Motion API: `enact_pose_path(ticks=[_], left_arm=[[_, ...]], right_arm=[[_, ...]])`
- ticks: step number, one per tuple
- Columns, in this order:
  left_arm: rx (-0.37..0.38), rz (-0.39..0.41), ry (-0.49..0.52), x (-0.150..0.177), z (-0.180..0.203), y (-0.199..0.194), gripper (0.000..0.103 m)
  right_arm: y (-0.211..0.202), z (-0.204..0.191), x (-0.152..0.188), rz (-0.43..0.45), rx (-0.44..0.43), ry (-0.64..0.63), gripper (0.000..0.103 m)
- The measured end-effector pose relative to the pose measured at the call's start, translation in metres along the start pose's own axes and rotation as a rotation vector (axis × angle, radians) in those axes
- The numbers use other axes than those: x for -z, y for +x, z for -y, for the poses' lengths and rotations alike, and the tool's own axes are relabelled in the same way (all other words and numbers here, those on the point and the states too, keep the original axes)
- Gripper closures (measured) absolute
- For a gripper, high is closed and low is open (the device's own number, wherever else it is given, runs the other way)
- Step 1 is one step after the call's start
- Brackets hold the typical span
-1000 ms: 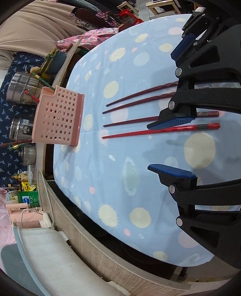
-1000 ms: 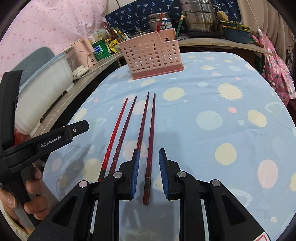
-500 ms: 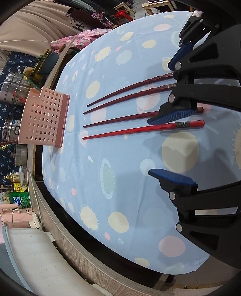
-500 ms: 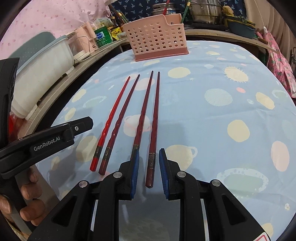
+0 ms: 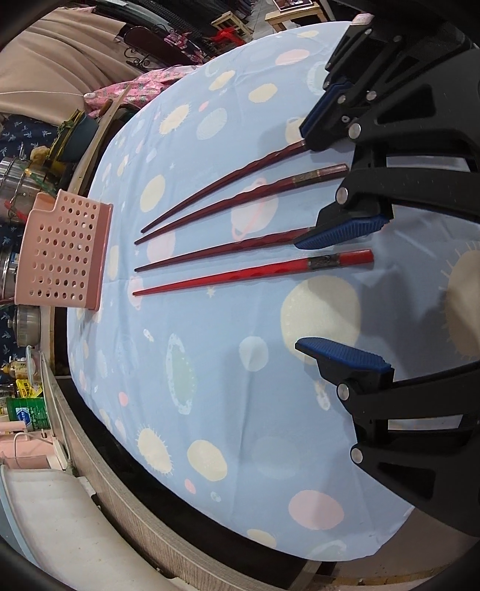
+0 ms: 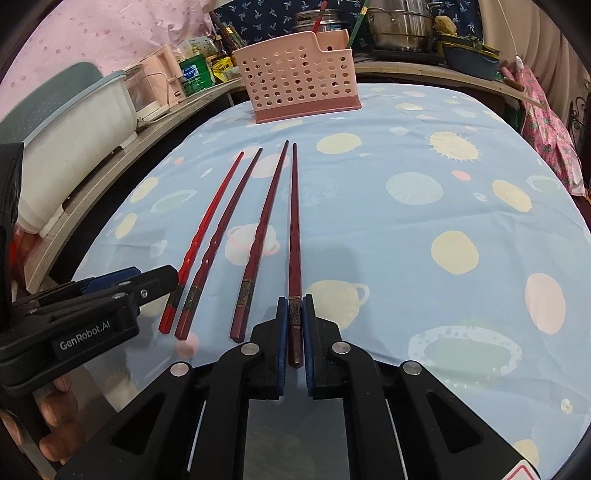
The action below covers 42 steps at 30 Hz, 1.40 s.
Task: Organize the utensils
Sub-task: 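Grasp a red chopstick with the left tool while the right tool grasps a dark red chopstick, then lift both held chopsticks and carry them over the pink basket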
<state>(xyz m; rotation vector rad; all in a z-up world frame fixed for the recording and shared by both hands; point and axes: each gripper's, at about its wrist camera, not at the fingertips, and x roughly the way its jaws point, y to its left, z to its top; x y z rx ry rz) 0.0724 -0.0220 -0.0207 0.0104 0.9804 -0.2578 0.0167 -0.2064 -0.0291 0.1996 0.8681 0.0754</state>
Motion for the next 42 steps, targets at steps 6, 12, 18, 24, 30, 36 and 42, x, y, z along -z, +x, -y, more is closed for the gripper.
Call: enact_pose_path(ticks=[6, 12, 18, 24, 30, 36, 42], left_arm=[[-0.006, -0.009, 0.021, 0.007, 0.004, 0.003, 0.056], [-0.023, 0.000, 0.033, 0.008, 0.005, 0.003, 0.059], [-0.027, 0.003, 0.038, 0.008, 0.004, 0.003, 0.077], [-0.017, 0.000, 0.040, 0.008, 0.003, 0.004, 0.094], [0.019, -0.012, 0.020, 0.006, 0.000, 0.003, 0.096], [0.026, -0.003, 0.015, 0.002, 0.000, -0.004, 0.096], [0.039, 0.028, 0.008, -0.010, -0.001, -0.025, 0.096]], right_arm=[[0.000, 0.000, 0.000, 0.002, -0.005, 0.004, 0.096], [0.000, 0.001, 0.001, 0.008, -0.004, 0.005, 0.096], [-0.001, 0.001, 0.001, 0.011, 0.000, 0.001, 0.096], [-0.001, 0.000, 0.001, 0.013, 0.001, 0.000, 0.096], [-0.001, 0.001, 0.001, 0.011, -0.001, 0.008, 0.096], [-0.004, 0.006, -0.002, 0.004, -0.018, 0.046, 0.096], [-0.020, 0.012, -0.014, 0.039, -0.033, 0.076, 0.096]])
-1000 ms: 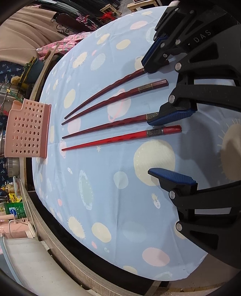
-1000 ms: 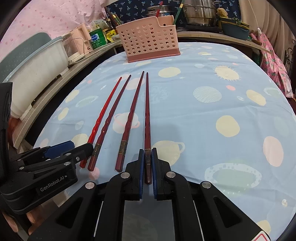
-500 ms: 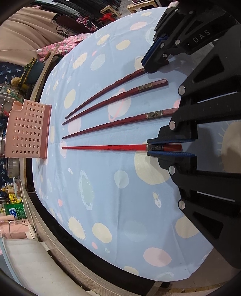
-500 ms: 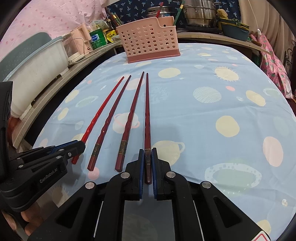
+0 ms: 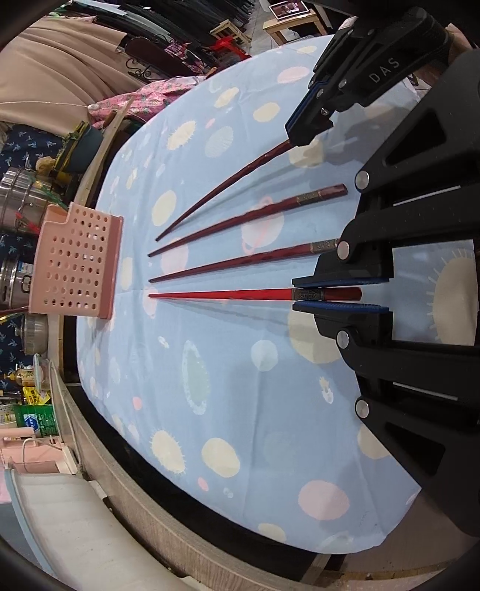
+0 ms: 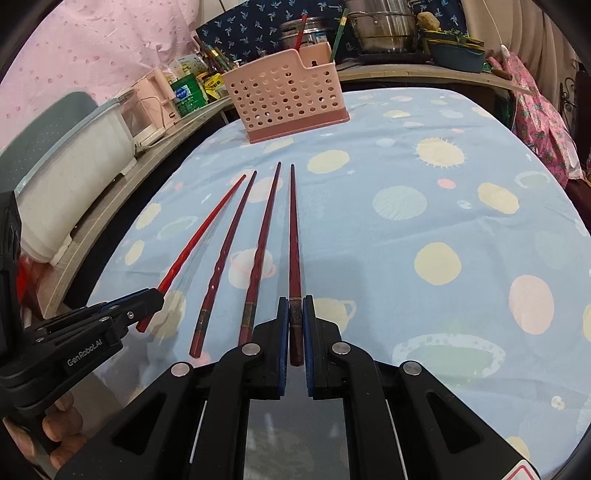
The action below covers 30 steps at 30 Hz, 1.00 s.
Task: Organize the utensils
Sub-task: 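Lift both held chopsticks and carry them over the pink basket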
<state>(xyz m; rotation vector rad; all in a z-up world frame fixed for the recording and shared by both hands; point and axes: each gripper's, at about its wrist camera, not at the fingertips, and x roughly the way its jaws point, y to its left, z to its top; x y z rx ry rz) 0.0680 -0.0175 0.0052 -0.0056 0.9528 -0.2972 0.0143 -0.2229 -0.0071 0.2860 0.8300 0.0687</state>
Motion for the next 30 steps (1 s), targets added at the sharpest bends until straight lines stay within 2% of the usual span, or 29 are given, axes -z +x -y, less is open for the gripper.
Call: enact_pose_path(ticks=[13, 22, 30], left_arm=[[0.010, 0.144, -0.018, -0.062, -0.002, -0.045, 0.096], [0.022, 0.263, -0.007, -0.130, 0.004, -0.072, 0.096], [0.035, 0.361, -0.005, -0.191, 0.011, -0.095, 0.096]], right_arm=[[-0.045, 0.006, -0.073, 0.162, -0.041, 0.042, 0.096], [-0.073, 0.003, -0.140, 0.306, -0.051, 0.019, 0.096], [-0.088, -0.001, -0.194, 0.396, -0.080, 0.017, 0.096]])
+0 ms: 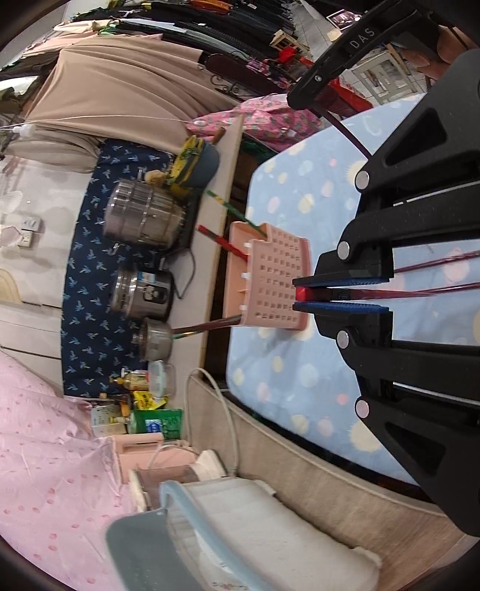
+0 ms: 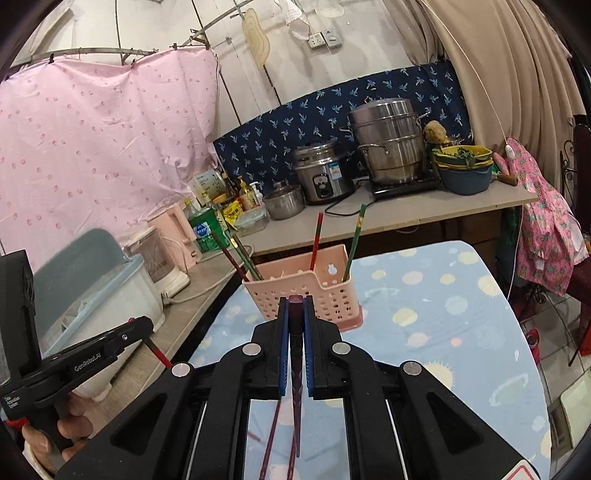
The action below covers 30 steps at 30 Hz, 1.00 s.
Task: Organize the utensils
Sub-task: 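Lift both held chopsticks and carry them over the pink basket, then lower both chopsticks into the pink basket and open both tools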
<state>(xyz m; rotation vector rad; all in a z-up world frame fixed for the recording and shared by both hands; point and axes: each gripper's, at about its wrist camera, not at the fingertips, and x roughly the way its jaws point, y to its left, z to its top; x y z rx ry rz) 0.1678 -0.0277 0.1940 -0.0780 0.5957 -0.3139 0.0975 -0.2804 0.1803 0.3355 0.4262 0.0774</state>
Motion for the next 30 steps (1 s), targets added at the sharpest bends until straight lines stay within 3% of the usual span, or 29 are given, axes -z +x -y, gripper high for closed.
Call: enact_pose_path(ticks=[8, 19, 23, 30], left_arm=[[0.013, 0.116, -0.031, -0.069, 0.004, 0.000, 0.096], [-0.052, 0.276, -0.072, -0.160, 0.000, 0.031, 0.096], [-0.068, 0.271, -0.079, -0.176, -0.001, 0.059, 0.096], [-0.098, 0.226, -0.064, -0.167, -0.003, 0.105, 0.096]], right_arm=[[0.016, -0.003, -0.060, 0.101, -0.032, 0.031, 0.096], [0.070, 0.003, -0.145, 0.193, -0.033, 0.093, 0.096], [0.095, 0.003, -0.158, 0.194, -0.020, 0.096, 0.096], [0.143, 0.013, -0.154, 0.151, 0.010, 0.105, 0.096]])
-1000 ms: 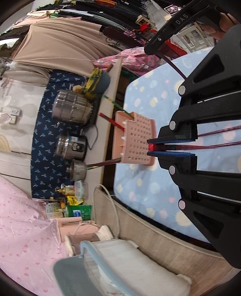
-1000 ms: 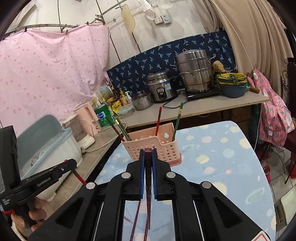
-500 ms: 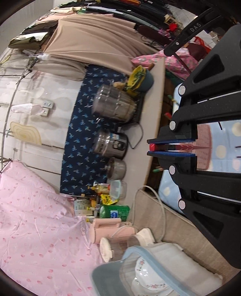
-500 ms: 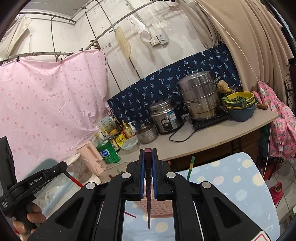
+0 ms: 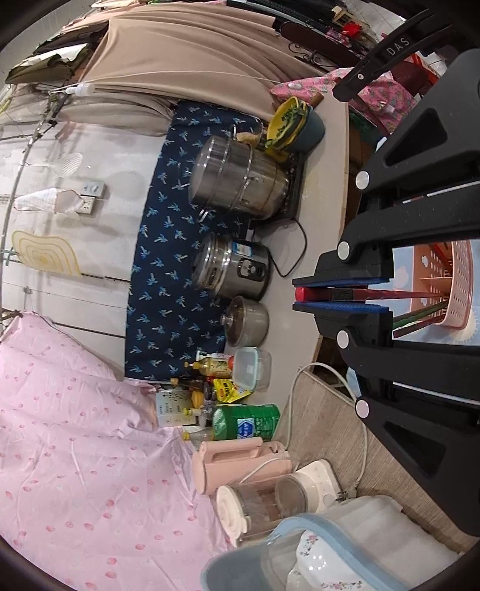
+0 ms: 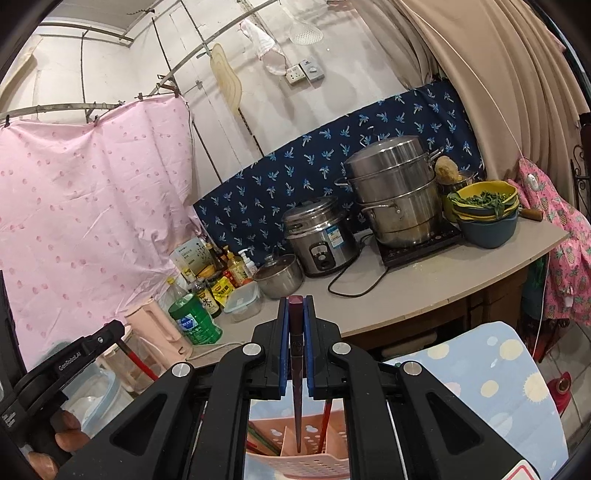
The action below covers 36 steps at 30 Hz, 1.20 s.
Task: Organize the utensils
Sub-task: 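Lower both chopsticks into the pink basket and open both tools, then move both open tools back to the last two chopsticks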
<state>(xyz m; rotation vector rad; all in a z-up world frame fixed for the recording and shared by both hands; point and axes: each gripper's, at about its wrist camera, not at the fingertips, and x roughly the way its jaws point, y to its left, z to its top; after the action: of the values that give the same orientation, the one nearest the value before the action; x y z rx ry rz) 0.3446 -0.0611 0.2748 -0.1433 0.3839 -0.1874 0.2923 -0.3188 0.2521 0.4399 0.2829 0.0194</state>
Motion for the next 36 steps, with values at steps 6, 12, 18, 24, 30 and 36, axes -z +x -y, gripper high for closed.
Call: enact_pose_path(ticks=[6, 12, 18, 24, 30, 36], left_arm=[[0.001, -0.048, -0.003, 0.021, -0.005, 0.023, 0.096], [0.000, -0.080, 0.001, 0.036, -0.006, 0.032, 0.096], [-0.016, -0.110, 0.003, 0.053, -0.013, 0.032, 0.082], [-0.032, -0.120, -0.008, 0.057, -0.019, 0.024, 0.064], [-0.037, -0.129, 0.001, 0.064, -0.021, 0.012, 0.056], [-0.017, -0.150, 0.011, 0.080, -0.024, -0.010, 0.055]], right_arm=[[0.026, 0.007, 0.019, -0.045, 0.008, -0.011, 0.096], [0.040, 0.013, 0.039, -0.096, 0.027, -0.027, 0.096], [0.040, 0.021, 0.056, -0.136, 0.044, -0.031, 0.087], [0.026, 0.022, 0.060, -0.131, 0.051, -0.037, 0.079], [0.012, 0.012, 0.067, -0.140, 0.043, -0.066, 0.079], [-0.015, 0.000, 0.082, -0.154, 0.016, -0.077, 0.079]])
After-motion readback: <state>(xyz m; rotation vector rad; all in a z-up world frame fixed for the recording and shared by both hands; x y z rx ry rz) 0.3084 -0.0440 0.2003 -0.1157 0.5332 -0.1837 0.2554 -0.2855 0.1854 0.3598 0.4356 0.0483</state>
